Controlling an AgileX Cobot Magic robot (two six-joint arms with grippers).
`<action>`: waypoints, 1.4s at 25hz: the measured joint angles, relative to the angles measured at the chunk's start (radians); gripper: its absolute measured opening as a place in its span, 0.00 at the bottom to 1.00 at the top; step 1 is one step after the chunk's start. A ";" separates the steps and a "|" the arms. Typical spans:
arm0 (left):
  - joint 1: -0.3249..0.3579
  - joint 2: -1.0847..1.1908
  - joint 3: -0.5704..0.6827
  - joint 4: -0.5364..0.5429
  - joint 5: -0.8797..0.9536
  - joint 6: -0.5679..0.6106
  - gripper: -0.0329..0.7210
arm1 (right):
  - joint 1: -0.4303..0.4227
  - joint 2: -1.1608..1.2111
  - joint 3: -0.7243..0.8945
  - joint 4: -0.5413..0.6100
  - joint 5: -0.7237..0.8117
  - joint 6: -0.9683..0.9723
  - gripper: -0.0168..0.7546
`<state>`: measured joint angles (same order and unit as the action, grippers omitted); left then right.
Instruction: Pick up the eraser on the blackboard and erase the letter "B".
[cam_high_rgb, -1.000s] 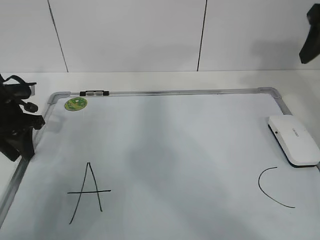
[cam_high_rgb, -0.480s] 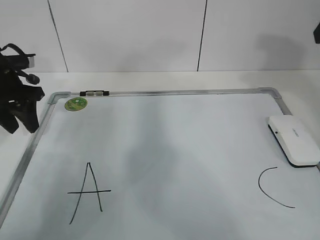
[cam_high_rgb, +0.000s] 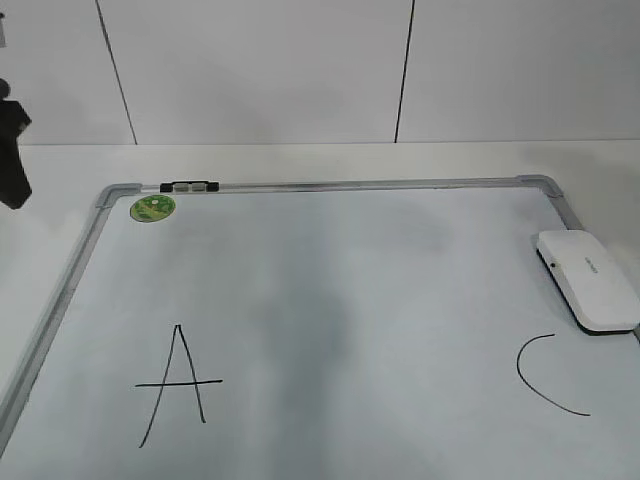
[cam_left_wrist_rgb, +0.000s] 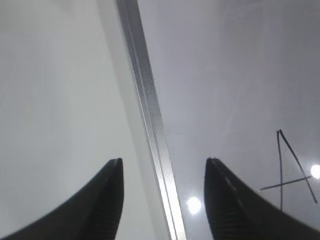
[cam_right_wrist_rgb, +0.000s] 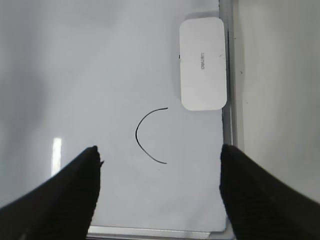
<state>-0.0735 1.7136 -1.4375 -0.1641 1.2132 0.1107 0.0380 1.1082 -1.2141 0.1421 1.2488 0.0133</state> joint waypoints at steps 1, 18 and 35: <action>0.000 -0.041 0.022 0.002 0.000 0.000 0.56 | 0.000 -0.007 0.014 0.000 0.000 0.000 0.79; 0.000 -0.743 0.404 0.023 0.027 0.000 0.49 | 0.000 -0.528 0.340 -0.109 0.012 0.000 0.79; 0.000 -1.463 0.812 0.075 0.031 0.000 0.39 | 0.000 -0.903 0.643 -0.161 -0.067 -0.051 0.79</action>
<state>-0.0735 0.2504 -0.6258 -0.0887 1.2437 0.1107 0.0380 0.2051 -0.5715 -0.0187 1.1823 -0.0380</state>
